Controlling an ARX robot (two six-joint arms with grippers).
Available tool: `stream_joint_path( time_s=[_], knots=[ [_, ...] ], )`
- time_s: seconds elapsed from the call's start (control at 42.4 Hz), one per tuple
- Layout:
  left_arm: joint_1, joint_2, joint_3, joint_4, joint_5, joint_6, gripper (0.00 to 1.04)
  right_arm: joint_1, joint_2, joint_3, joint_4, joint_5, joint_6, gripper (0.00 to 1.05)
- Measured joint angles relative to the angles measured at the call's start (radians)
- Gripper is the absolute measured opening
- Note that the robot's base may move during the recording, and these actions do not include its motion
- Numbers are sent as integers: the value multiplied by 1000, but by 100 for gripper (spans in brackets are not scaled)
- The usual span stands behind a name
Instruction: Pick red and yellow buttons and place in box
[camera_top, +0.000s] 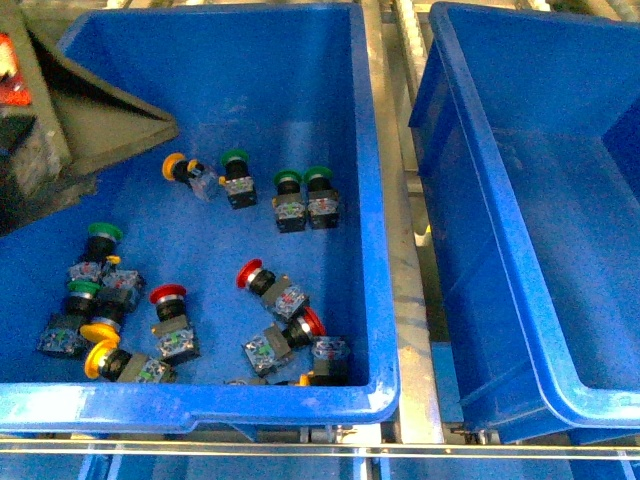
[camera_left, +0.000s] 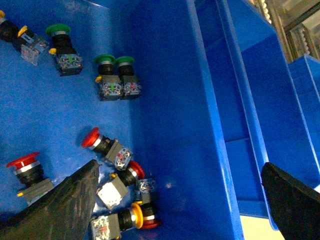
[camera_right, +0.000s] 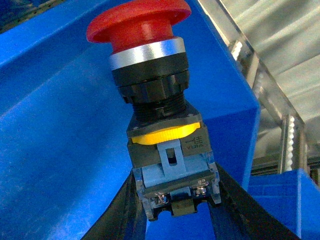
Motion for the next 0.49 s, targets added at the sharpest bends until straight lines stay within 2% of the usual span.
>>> stream_joint_path(
  time_s=[0.141, 0.33, 0.354, 0.448, 0.495],
  knots=[
    [-2, -112, -113, -21, -17, 35, 97, 0, 30, 0, 48, 4, 20, 26],
    [14, -188, -153, -30, -16, 60, 97, 0, 37, 0, 86, 6, 33, 26],
    [10, -185, -161, -15, -52, 82, 96, 0, 38, 0, 90, 7, 35, 26],
    [-24, -149, -264, 295, -397, 216, 82, -4, 43, -3, 104, 8, 45, 26],
    [-19, -160, -332, 451, -579, 310, 71, -6, 44, -11, 123, 7, 52, 26]
  ],
)
